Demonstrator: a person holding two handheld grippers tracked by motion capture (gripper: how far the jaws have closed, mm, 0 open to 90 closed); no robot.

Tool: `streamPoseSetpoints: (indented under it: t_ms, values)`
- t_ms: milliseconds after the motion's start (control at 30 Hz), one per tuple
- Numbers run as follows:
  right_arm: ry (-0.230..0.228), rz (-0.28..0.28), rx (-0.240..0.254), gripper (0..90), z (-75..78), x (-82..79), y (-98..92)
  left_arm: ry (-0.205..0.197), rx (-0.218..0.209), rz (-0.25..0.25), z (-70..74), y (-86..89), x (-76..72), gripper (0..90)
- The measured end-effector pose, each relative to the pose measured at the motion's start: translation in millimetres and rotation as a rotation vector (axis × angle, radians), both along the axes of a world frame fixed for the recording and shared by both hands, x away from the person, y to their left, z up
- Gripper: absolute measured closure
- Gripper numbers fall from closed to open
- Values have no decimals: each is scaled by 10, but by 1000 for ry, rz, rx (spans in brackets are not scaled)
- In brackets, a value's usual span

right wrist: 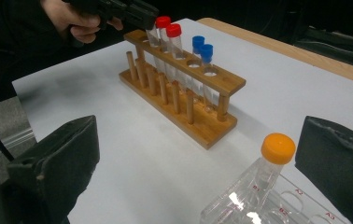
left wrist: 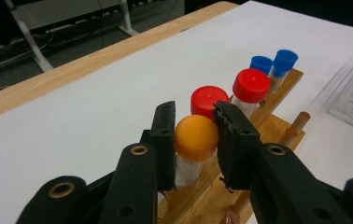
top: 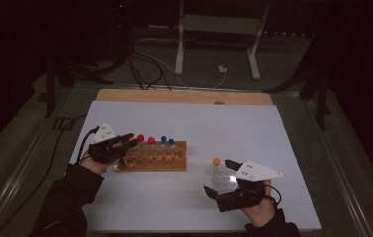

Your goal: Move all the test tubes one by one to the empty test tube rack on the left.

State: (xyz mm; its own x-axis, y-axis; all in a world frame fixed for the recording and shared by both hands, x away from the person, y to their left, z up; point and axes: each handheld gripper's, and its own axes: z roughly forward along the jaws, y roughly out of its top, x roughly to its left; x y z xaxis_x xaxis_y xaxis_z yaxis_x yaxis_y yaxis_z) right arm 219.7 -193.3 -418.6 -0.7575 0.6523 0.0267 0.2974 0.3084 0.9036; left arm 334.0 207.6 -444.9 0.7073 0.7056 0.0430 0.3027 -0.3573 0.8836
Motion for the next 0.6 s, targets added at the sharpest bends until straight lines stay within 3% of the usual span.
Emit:
streamPoseSetpoints:
  t_ms: [300, 600]
  values:
    - [0, 0, 1, 0, 1, -1, -2, 22, 25, 2, -14, -13, 13, 711]
    - [0, -1, 0, 0, 1, 0, -3, 45, 21, -15, -3, 0, 26, 690]
